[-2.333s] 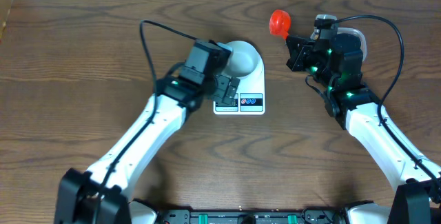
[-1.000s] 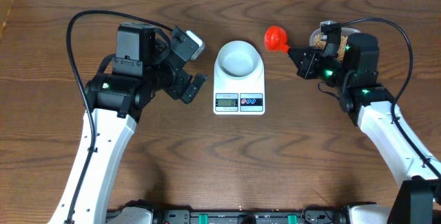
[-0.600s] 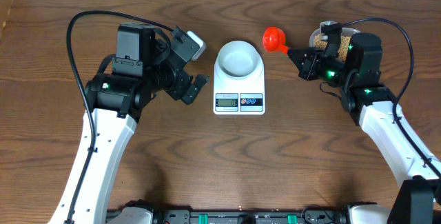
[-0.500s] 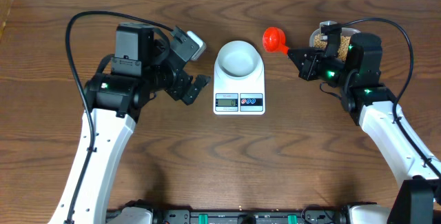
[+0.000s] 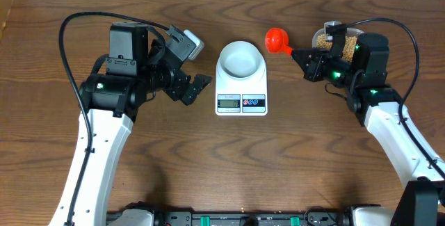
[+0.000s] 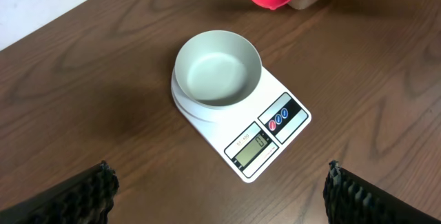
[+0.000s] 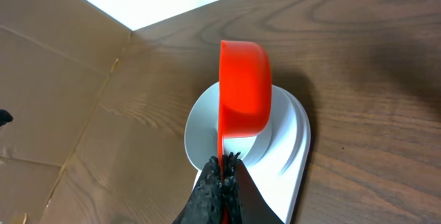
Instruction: Scoop item into bowl and weigh 50g on scale
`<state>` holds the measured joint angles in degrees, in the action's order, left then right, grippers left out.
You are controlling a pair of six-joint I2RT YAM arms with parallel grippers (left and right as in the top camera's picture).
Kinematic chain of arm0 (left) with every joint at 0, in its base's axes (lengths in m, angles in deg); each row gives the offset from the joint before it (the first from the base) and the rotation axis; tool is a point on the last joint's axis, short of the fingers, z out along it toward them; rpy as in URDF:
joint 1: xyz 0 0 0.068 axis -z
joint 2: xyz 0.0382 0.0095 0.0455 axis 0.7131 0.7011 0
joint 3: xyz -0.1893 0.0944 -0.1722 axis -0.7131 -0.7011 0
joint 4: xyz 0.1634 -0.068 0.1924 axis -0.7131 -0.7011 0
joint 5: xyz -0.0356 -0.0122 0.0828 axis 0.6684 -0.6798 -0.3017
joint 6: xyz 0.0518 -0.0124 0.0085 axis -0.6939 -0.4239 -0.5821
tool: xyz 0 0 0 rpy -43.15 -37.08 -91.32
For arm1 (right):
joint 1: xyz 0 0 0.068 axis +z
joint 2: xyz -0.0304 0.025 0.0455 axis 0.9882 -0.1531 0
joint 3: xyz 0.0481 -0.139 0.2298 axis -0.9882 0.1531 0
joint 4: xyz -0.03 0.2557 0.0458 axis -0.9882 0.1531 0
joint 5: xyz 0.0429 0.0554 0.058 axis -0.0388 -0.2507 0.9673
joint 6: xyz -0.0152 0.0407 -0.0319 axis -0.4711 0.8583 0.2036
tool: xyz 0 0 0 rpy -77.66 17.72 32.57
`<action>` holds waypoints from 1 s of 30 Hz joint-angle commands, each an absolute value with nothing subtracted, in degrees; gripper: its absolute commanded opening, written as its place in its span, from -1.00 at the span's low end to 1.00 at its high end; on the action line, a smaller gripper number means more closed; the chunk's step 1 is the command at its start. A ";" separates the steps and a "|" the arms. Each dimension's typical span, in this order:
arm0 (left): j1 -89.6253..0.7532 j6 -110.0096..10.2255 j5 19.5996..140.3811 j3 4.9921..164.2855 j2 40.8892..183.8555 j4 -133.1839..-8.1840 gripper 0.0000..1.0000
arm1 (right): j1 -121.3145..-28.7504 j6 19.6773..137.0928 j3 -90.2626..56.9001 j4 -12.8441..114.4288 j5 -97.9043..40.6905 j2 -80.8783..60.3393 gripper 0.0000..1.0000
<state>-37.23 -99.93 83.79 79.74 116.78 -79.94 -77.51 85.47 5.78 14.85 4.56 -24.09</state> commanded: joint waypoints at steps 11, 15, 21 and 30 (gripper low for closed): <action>-37.43 -102.80 84.95 80.66 116.38 -80.57 0.96 | -79.13 83.48 4.57 14.98 5.74 -24.05 -0.98; -37.45 -106.62 84.97 80.77 116.36 -83.22 0.95 | -79.13 83.48 4.57 14.85 5.74 -24.05 -0.98; -37.45 -111.34 84.95 83.11 116.36 -89.75 0.95 | -79.13 83.46 4.57 14.59 5.76 -24.05 -0.98; -40.34 -113.55 85.43 84.86 116.60 -95.17 0.96 | -79.28 80.85 4.57 16.33 9.15 -23.33 -0.98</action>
<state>-39.31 -111.98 84.19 83.79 116.78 -94.58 -78.78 83.32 5.73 15.50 6.51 -24.09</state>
